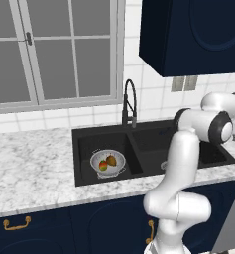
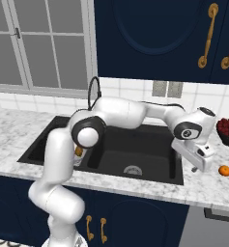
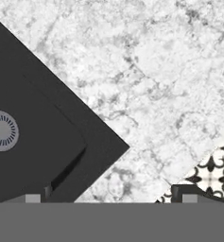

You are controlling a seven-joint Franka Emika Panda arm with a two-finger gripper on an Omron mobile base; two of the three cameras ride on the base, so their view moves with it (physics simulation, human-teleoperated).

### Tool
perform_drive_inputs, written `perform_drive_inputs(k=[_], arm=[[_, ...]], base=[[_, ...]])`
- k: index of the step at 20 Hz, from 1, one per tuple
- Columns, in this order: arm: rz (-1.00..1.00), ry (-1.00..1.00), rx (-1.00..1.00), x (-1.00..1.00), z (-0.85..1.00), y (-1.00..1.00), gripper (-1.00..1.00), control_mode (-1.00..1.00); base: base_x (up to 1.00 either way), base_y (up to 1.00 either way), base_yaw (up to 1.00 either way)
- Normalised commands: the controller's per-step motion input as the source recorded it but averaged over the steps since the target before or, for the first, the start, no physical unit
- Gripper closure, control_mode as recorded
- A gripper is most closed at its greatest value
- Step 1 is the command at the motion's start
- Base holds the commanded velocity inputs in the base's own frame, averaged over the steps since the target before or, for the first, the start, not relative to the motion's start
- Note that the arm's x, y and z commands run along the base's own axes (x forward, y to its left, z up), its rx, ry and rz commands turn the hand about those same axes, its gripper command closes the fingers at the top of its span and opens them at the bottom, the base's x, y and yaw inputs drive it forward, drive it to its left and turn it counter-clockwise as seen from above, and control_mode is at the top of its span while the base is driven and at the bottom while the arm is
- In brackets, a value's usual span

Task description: Put the colander in the sink, put the tangerine, pear, mango in the colander, and turn on the sink faucet and pour water over the colander.

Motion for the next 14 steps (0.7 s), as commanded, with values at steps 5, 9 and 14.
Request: perform_drive_inputs(k=[5,9,14], arm=[[0.0,-0.17,-0.27,-0.04,-0.09,-0.04,-1.0,-1.0],[-0.01,-0.03,-0.27,0.0,-0.19,-0.02,-1.0,-1.0],[-0.04,0.01,-0.12,0.1,-0.01,-0.12,-1.0,-1.0]], base=[[0.0,0.0,0.0],[0.0,0.0,0.0],[0.0,0.0,0.0]])
